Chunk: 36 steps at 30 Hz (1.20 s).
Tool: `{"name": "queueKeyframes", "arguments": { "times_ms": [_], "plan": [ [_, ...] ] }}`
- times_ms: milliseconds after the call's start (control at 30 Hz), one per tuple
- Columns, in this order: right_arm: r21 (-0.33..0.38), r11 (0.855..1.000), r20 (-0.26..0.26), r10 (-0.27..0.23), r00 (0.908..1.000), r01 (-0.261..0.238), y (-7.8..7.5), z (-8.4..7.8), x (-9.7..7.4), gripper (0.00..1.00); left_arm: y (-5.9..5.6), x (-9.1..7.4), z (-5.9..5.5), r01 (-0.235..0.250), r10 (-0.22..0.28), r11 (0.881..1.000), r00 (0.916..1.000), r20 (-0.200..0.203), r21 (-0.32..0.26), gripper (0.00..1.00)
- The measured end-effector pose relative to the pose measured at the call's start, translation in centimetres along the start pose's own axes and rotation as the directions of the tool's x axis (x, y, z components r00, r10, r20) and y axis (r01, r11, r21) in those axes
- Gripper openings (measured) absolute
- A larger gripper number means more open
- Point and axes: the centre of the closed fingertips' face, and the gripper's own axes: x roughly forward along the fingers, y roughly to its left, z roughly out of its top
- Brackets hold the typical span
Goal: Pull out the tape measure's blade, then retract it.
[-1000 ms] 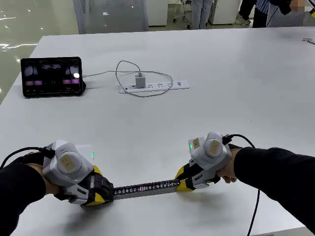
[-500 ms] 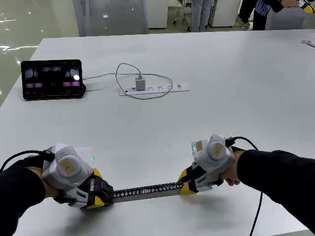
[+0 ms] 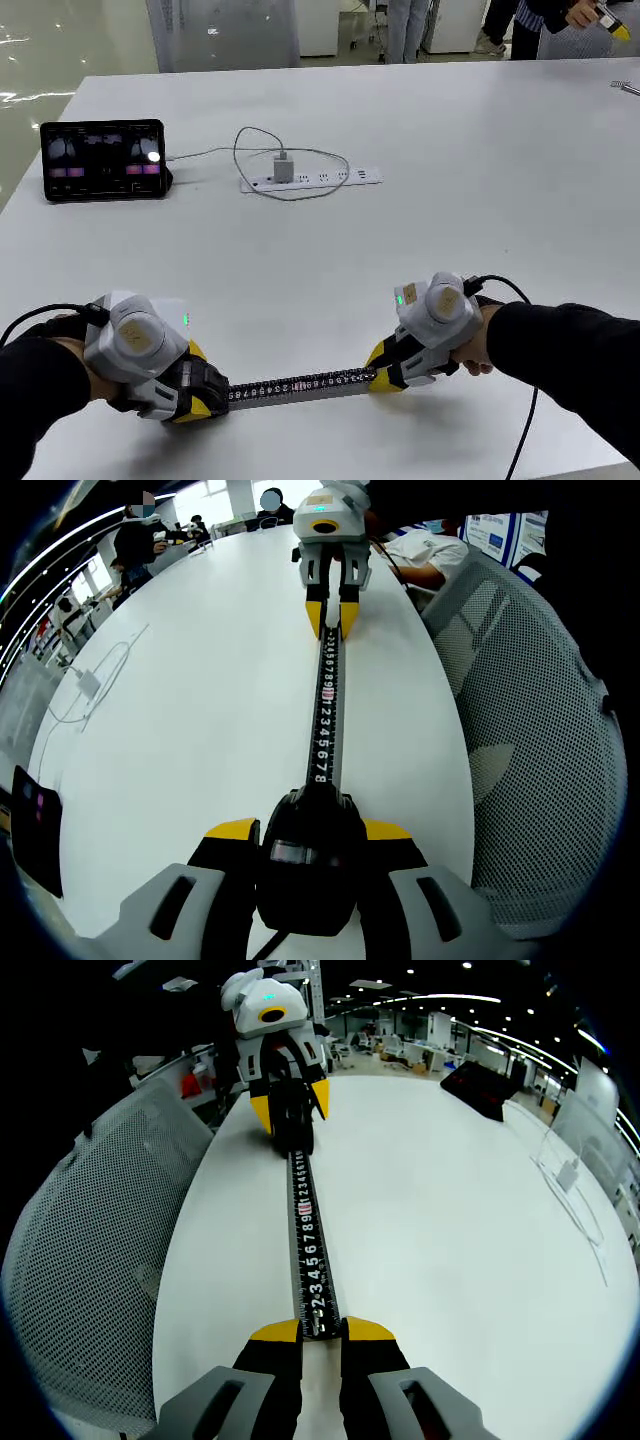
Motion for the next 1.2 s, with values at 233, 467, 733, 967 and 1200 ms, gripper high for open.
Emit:
{"name": "queueKeyframes", "arguments": {
  "times_ms": [233, 467, 733, 967, 1200],
  "plan": [
    [-0.001, 1.000, -0.004, -0.003, 1.0000, 0.003, -0.1, -0.2, -0.1, 0.10, 0.0, 0.0, 0.0, -0.001, 0.001, 1.000, 1.0000, -0.001, 0.001, 0.33],
    [0.002, 1.000, -0.007, -0.005, 1.0000, 0.005, -0.1, -0.5, -0.4, 0.10, 0.1, 0.0, -0.1, -0.002, 0.002, 1.000, 1.0000, -0.001, 0.001, 0.33],
    [0.003, 1.000, -0.014, -0.005, 0.9999, 0.005, -0.2, -0.8, -0.6, 0.10, 0.1, 0.0, -0.1, -0.002, 0.002, 1.000, 1.0000, -0.001, 0.001, 0.33],
    [0.005, 1.000, -0.019, -0.006, 0.9998, 0.006, -0.4, -1.1, -0.8, 0.10, 0.0, 0.0, 0.0, -0.002, 0.002, 1.000, 1.0000, -0.001, 0.001, 0.33],
    [0.011, 1.000, -0.017, -0.008, 0.9998, 0.008, -0.4, -1.3, -1.0, 0.10, 0.0, -0.1, 0.0, -0.003, 0.003, 1.000, 1.0000, -0.001, 0.001, 0.33]
  ]
}}
